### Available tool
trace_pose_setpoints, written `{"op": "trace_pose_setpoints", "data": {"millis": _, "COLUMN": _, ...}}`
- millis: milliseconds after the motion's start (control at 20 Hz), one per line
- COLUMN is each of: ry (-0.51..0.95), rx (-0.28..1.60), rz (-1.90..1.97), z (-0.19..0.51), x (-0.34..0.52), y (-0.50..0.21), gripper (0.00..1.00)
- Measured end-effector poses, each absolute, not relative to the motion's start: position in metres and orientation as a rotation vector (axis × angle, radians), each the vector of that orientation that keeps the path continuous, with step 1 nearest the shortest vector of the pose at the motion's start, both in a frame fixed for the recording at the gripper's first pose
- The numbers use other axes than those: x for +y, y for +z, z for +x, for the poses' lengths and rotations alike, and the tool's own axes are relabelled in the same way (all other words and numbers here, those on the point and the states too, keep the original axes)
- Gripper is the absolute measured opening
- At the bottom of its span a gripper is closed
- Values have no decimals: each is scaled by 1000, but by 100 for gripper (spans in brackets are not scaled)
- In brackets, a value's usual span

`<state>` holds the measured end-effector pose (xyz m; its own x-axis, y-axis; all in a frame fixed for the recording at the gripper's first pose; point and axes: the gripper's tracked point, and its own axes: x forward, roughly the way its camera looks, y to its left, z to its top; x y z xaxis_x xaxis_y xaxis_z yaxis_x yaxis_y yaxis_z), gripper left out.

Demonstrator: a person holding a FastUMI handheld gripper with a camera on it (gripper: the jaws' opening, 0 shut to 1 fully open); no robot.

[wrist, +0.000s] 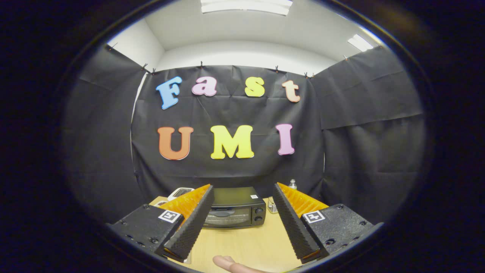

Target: Open the toaster oven, put the food inside, and close the toaster oven door.

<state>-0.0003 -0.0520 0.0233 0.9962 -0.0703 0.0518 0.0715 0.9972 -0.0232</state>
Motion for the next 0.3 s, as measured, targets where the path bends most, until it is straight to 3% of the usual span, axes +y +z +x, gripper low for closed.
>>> {"op": "trace_pose_setpoints", "data": {"millis": 300, "ry": -51, "rx": -42, "rz": -23, "z": -6, "x": -46, "y": 10, "gripper": 100}}
